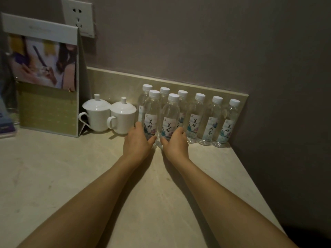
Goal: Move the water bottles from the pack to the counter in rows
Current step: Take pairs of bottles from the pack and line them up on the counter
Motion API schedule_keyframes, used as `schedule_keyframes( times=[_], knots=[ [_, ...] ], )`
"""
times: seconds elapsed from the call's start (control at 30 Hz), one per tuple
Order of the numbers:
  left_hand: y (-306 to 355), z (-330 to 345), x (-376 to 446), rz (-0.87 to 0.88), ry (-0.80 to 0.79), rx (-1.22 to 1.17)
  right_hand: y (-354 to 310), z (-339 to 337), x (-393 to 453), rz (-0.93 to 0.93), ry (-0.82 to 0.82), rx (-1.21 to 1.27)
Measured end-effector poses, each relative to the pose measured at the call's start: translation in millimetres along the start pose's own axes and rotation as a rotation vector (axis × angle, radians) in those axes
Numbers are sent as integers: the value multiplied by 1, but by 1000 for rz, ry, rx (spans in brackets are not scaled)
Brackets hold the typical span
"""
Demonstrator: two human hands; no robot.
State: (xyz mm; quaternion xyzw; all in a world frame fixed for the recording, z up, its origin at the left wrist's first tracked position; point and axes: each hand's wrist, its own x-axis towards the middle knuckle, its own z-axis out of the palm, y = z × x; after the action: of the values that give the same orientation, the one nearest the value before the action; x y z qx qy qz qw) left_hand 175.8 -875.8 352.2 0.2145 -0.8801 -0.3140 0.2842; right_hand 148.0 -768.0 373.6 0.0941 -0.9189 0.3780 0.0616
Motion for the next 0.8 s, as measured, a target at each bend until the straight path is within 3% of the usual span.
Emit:
schedule_keyframes(
  times=[0.8],
  knots=[
    [-4, 6, 11, 21, -22, -6, 1, 7, 5, 2, 42, -49]
  ],
)
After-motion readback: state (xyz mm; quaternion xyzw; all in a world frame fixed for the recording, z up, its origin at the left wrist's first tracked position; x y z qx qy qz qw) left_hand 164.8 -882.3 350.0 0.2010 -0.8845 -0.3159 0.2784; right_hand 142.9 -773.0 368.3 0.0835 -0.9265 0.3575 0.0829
